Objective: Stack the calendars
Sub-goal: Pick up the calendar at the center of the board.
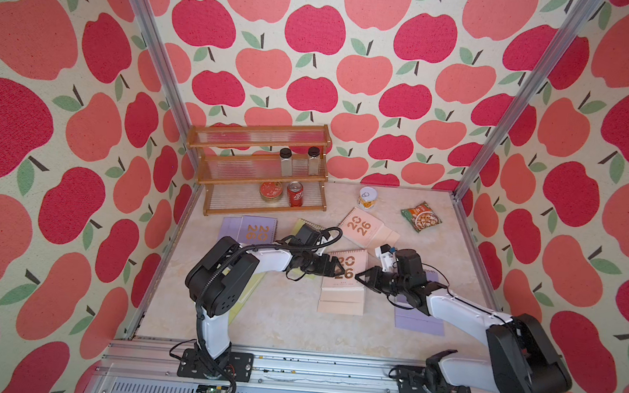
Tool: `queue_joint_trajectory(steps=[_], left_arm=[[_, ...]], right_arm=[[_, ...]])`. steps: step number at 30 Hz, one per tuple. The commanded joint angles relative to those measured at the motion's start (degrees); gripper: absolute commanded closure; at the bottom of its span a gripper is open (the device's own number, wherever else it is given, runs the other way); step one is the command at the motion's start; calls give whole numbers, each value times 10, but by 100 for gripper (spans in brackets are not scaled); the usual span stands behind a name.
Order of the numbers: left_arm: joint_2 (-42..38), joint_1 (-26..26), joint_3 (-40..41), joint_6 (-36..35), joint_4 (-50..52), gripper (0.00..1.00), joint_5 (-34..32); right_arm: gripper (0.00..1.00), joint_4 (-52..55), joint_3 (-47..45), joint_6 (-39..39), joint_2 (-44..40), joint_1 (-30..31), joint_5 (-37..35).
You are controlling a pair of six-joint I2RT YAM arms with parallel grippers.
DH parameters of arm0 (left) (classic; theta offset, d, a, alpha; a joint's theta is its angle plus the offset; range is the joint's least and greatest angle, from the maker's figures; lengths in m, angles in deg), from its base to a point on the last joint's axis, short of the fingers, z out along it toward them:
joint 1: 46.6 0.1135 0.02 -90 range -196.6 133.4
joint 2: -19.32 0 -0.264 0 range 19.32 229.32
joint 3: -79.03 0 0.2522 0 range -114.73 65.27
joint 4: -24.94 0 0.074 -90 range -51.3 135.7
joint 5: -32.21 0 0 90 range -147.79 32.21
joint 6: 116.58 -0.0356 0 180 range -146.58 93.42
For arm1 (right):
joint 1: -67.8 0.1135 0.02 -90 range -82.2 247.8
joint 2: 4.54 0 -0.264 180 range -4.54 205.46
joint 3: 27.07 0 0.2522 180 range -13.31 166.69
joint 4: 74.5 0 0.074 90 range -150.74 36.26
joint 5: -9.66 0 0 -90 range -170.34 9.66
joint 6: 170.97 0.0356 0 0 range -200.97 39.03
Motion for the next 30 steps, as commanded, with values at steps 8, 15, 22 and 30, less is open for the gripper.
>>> queue_joint_trajectory(steps=[8, 15, 22, 30], left_arm=[[-143, 37, -1, -35, 69, 11, -51], [-233, 129, 49, -55, 28, 11, 23], [-275, 198, 100, -38, -62, 14, 146], [-270, 202, 104, -35, -98, 16, 222]], right_arm=[[100, 87, 52, -70, -65, -48, 18], [100, 72, 80, -65, -94, -101, 125], [100, -13, 105, -9, -76, -115, 232], [100, -134, 108, 68, -38, -113, 288]])
